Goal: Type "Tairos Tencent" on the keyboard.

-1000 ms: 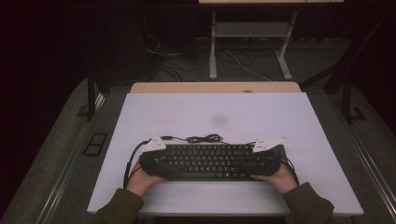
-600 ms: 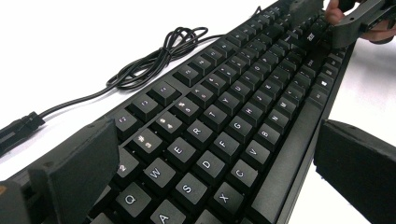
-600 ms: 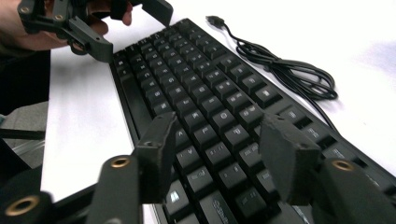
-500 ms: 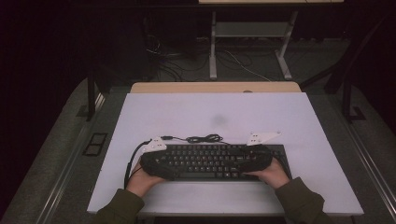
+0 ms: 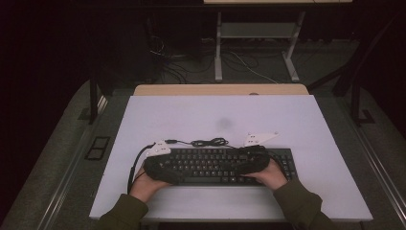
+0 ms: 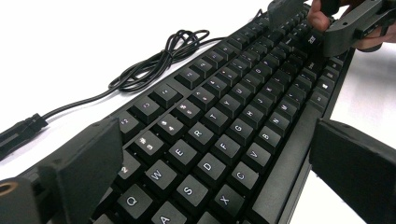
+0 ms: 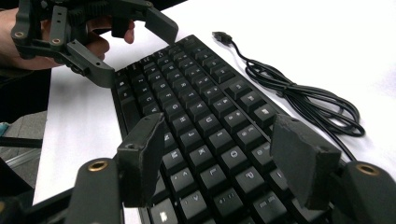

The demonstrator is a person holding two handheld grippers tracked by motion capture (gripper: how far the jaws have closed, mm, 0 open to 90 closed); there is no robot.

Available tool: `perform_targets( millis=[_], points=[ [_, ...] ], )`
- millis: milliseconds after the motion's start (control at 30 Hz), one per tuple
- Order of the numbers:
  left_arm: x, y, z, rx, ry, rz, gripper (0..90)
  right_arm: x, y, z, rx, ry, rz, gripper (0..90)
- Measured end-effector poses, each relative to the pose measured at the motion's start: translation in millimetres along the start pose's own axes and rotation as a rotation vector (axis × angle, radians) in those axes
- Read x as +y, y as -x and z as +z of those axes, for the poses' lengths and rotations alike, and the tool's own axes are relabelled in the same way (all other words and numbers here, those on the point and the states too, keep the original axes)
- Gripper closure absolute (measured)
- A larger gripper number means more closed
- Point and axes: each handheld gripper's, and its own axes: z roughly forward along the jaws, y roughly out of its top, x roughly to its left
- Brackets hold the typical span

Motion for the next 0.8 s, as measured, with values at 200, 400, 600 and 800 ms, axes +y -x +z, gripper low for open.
perform_targets(
  millis=[200, 400, 600, 800],
  points=[
    [-0.1, -0.2, -2.0, 0.008, 0.005, 0.001, 13.8, 3.6, -1.9, 8.2, 0.008, 0.001, -0.007, 34.5],
    [-0.7, -1.0, -3.1, 0.008, -0.001, 0.003, 25.1, 6.0, -3.9, 12.1, 0.012, 0.003, -0.007, 34.4],
    [-1.1, -2.9, -3.4, 0.015, -0.003, -0.001, 44.1, 6.9, -5.4, 14.3, 0.014, 0.002, -0.01, 34.3],
    [-0.5, -4.5, -2.5, 0.022, -0.021, -0.006, 61.8, 7.0, -7.1, 15.7, 0.016, -0.001, -0.015, 34.1]
  ],
)
